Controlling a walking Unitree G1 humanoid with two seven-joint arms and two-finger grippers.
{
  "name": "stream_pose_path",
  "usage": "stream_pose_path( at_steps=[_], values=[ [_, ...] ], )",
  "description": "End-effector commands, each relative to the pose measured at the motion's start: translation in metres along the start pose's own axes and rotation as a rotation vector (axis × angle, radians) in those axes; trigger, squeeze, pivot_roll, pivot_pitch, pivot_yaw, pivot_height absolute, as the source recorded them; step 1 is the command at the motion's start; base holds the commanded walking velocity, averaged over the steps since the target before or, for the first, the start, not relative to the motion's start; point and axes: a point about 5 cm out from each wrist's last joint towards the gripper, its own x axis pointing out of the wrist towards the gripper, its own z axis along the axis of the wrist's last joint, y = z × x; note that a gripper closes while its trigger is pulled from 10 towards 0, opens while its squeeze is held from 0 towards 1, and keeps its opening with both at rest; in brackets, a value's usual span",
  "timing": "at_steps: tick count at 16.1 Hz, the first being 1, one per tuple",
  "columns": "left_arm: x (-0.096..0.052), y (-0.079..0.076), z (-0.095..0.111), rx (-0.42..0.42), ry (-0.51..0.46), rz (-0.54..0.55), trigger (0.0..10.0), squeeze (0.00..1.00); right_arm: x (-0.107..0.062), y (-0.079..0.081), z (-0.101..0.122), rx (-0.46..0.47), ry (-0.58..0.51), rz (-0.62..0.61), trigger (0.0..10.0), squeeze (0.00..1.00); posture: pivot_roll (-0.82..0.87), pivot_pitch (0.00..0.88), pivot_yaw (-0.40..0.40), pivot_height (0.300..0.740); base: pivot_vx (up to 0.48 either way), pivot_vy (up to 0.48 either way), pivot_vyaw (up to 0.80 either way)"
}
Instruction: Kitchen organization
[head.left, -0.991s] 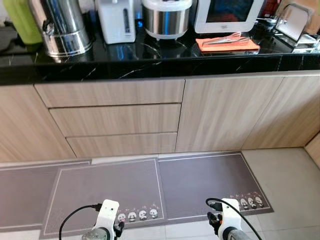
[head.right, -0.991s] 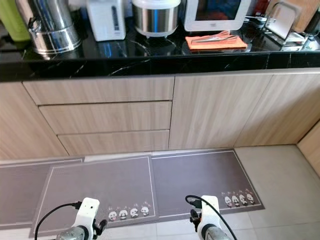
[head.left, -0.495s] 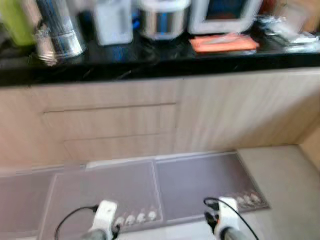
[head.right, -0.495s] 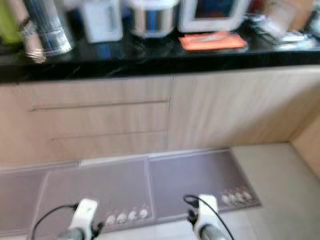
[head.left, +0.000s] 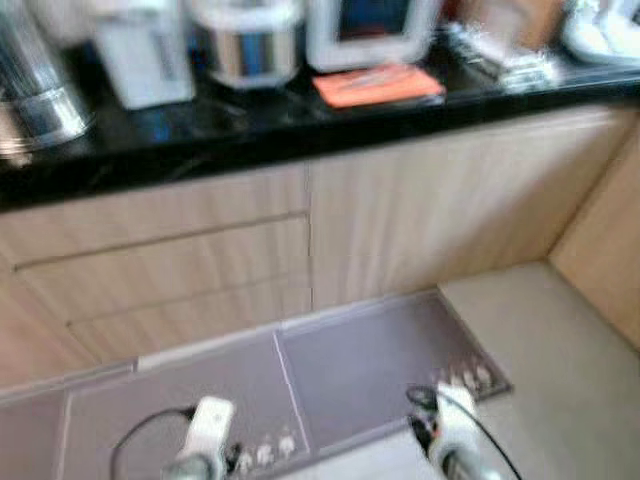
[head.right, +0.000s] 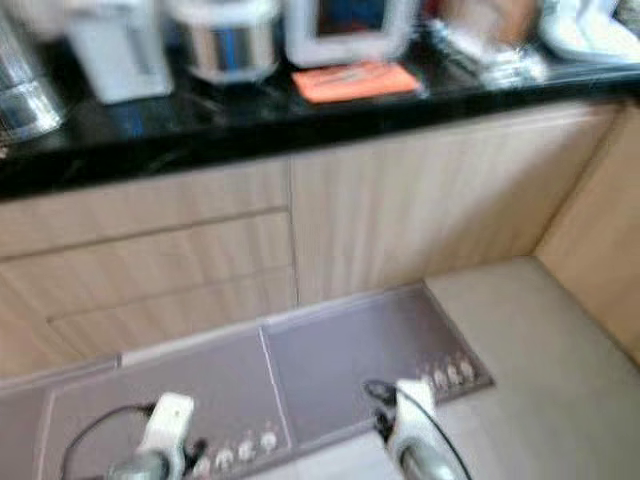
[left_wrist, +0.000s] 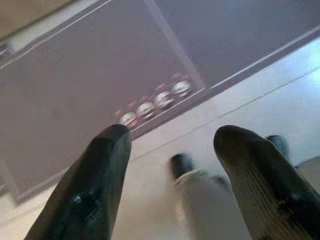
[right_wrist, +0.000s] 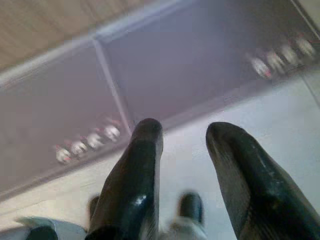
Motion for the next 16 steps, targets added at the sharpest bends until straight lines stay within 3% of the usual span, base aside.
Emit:
stream_pose_path(
  at_steps=[1, 8, 10, 12, 16],
  values=[
    [-0.0009, 0.0037, -0.0027, 0.0, 0.014, 0.007, 10.0, 0.0, 0.0015, 0.0035, 0.0041, 0.003, -0.01, 0.006, 10.0, 0.0, -0.07, 0.0, 0.005, 0.74, 0.0, 0.0, -0.59],
    [-0.0003, 0.0017, -0.0017, -0.01, 0.013, 0.002, 10.0, 0.0, 0.0017, 0.0026, 0.0059, 0.002, -0.012, 0.007, 10.0, 0.0, -0.07, 0.0, 0.003, 0.74, 0.0, 0.0, -0.59],
    [-0.0003, 0.0019, -0.0021, 0.02, 0.021, 0.003, 10.0, 0.0, 0.0018, 0.0026, 0.0061, 0.002, -0.013, 0.005, 10.0, 0.0, -0.07, 0.0, 0.005, 0.74, 0.0, 0.0, -0.59],
    [-0.0006, 0.0026, -0.0032, 0.031, 0.025, 0.01, 10.0, 0.0, 0.0018, 0.0027, 0.0059, 0.002, -0.012, 0.003, 10.0, 0.0, -0.08, 0.0, 0.005, 0.74, 0.0, -0.458, -0.59],
    [-0.0006, 0.0023, -0.0034, 0.015, 0.023, 0.011, 10.0, 0.0, 0.0016, 0.0023, 0.005, -0.002, -0.008, 0.004, 10.0, 0.0, -0.08, 0.0, 0.003, 0.74, 0.0, 0.0, -0.59]
  ],
)
